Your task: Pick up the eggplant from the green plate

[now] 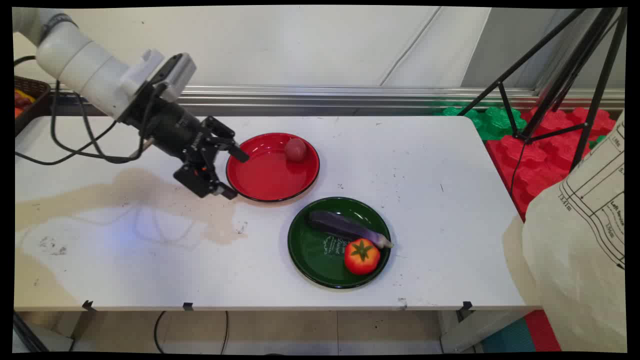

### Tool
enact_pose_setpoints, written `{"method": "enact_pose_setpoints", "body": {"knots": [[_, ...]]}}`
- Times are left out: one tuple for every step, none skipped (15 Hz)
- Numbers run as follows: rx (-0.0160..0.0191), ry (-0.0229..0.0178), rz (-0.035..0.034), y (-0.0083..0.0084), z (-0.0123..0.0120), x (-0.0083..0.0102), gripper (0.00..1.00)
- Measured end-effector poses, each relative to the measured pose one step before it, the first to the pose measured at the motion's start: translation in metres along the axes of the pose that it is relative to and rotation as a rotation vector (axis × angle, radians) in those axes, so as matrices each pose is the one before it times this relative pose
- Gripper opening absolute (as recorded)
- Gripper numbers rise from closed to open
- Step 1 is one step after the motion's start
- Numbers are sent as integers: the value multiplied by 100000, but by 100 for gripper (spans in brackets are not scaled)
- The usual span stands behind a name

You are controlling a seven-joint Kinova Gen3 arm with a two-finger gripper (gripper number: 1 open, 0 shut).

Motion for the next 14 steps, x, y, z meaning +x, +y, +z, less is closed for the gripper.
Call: {"method": "enact_pose_setpoints", "body": {"knots": [[54,477,57,1,246,255,100],[-42,515,163,7,493,399,100],[-27,457,290,-7,659,462,100],[-106,254,592,-19,841,466,100],[-155,46,540,-17,726,340,100],[-117,6,687,-58,884,396,100],[-181,-175,753,-99,973,385,100],[-83,-282,519,-98,868,263,100],[-46,-246,199,-106,606,153,100],[-133,-367,261,-176,899,233,100],[-78,-570,393,-197,1004,194,100],[-190,-845,436,-204,1032,83,100],[-278,-897,540,-159,881,7,100],[-231,-723,482,-110,614,-14,100]]}}
